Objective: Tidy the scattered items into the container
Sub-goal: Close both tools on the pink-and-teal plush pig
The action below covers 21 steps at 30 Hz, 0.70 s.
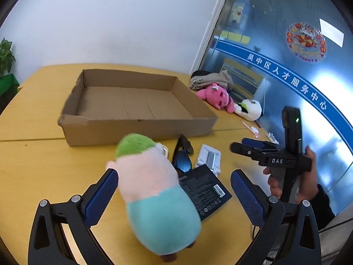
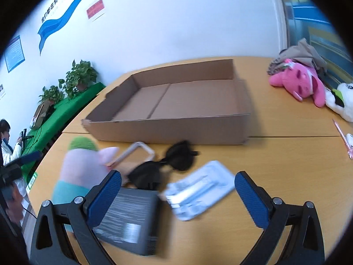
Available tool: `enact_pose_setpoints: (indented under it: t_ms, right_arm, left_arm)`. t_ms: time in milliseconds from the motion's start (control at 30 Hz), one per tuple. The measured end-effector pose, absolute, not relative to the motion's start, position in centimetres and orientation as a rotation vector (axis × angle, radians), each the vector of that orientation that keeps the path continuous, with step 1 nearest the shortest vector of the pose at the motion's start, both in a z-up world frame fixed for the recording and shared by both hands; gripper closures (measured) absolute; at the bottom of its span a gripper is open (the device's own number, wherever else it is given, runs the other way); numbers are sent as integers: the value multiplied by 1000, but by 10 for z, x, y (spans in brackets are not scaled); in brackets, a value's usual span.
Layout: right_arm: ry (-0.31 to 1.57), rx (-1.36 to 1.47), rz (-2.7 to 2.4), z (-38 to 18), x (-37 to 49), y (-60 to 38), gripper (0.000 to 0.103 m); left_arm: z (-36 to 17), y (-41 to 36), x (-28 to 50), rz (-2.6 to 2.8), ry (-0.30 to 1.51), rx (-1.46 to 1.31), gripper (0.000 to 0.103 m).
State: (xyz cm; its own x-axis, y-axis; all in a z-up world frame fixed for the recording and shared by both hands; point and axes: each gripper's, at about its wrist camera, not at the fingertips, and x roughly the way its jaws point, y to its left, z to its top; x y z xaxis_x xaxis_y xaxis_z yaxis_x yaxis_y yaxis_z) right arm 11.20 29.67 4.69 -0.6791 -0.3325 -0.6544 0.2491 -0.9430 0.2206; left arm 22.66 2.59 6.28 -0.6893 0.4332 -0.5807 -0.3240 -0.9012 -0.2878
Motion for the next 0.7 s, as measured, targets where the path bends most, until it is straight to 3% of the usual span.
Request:
enact_pose_setpoints:
  t_ms: [700]
  right_arm:
    - [-90, 1128, -2535, 41, 117, 223, 1]
  left_arm:
    - [16, 48, 234, 2574, -257, -1131, 0]
